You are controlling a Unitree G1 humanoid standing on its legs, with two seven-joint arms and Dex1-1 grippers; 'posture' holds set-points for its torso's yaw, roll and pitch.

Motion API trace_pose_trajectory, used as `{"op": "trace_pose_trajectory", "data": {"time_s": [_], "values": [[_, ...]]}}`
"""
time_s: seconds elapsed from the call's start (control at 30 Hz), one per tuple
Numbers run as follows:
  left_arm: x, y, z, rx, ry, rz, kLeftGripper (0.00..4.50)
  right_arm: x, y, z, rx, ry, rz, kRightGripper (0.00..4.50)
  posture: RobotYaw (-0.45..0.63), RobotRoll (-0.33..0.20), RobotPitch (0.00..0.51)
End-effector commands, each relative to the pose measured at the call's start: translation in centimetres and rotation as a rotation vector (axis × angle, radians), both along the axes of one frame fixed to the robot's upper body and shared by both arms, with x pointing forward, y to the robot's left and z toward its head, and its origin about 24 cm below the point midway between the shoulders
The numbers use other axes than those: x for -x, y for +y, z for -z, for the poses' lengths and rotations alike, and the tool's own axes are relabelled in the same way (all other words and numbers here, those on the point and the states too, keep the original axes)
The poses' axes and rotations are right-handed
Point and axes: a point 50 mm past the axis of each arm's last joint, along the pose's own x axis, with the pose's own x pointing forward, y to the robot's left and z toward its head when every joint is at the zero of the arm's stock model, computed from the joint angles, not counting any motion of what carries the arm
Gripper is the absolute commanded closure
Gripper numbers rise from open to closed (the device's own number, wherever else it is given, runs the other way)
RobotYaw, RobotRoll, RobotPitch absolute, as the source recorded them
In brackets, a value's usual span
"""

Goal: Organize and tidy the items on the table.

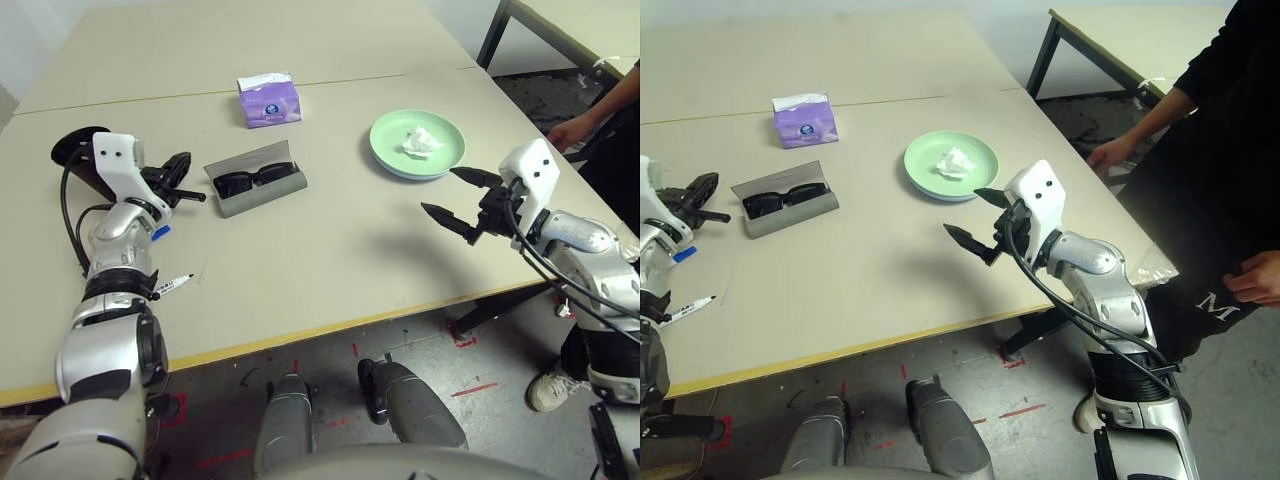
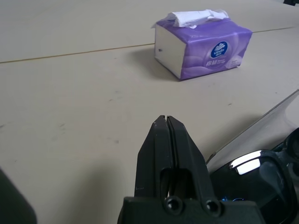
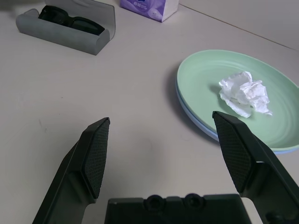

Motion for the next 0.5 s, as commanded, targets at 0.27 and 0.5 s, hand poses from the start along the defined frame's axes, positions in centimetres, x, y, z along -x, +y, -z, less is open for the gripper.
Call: {"op": "trace_pose_trajectory", "data": {"time_s": [0.27,0.5], "values": [[0.0,-0.1,0.3,-0.009,0.033,0.026,4.45,0.0,-0.4,-1.5,-0.01,-0.043,0.016,0.0,-0.24,0.0,0.157],[0.7,1.0,-0.2,-0.055,0.034,0.04,4.45,-0.2,-0.6,-2.0,-0.015,-0.06,0.018,0.0,-0.23,0.0,0.15]]}}
